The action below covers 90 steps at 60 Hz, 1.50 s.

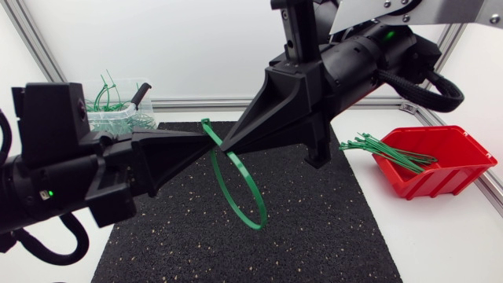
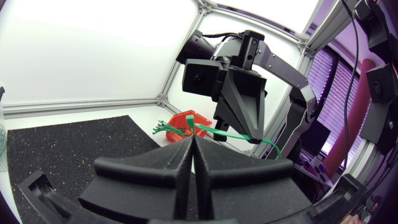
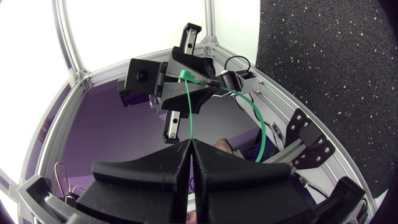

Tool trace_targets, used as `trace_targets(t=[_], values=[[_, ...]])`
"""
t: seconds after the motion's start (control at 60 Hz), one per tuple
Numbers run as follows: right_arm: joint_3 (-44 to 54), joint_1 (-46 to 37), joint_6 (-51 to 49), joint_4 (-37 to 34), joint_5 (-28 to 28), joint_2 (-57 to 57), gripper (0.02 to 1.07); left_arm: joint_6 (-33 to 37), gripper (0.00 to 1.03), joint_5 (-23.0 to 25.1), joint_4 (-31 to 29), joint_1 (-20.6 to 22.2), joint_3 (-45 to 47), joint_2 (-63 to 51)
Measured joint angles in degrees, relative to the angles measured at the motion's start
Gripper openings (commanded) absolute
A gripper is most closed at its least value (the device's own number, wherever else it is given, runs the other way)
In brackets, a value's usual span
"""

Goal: Take a green cable tie from the red box, thread the tail through the head to close it, then place it in the transparent bin on the left.

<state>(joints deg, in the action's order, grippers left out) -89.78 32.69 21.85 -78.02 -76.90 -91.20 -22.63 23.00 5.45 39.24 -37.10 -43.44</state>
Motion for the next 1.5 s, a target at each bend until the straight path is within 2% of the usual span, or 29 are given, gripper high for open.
trace_targets(t=[0.717,1.017,1.25,1.5], values=[[-0.1,-0.9,0.0,0.0,0.0,-0.8,0.08,0.0,0.04,-0.6,0.0,0.0,0.1,0.1],[-4.0,-0.5,0.0,-1.4,-1.4,-3.1,0.08,0.2,0.03,-1.1,0.0,0.0,0.1,0.2],[-7.3,0.3,0.0,-3.6,-2.4,-6.5,0.08,2.3,0.04,-6.8,1.1,1.8,1.6,1.3],[-10.2,0.6,0.0,-5.2,-2.2,-8.9,0.08,3.2,0.03,-8.4,1.5,2.1,2.3,1.7]])
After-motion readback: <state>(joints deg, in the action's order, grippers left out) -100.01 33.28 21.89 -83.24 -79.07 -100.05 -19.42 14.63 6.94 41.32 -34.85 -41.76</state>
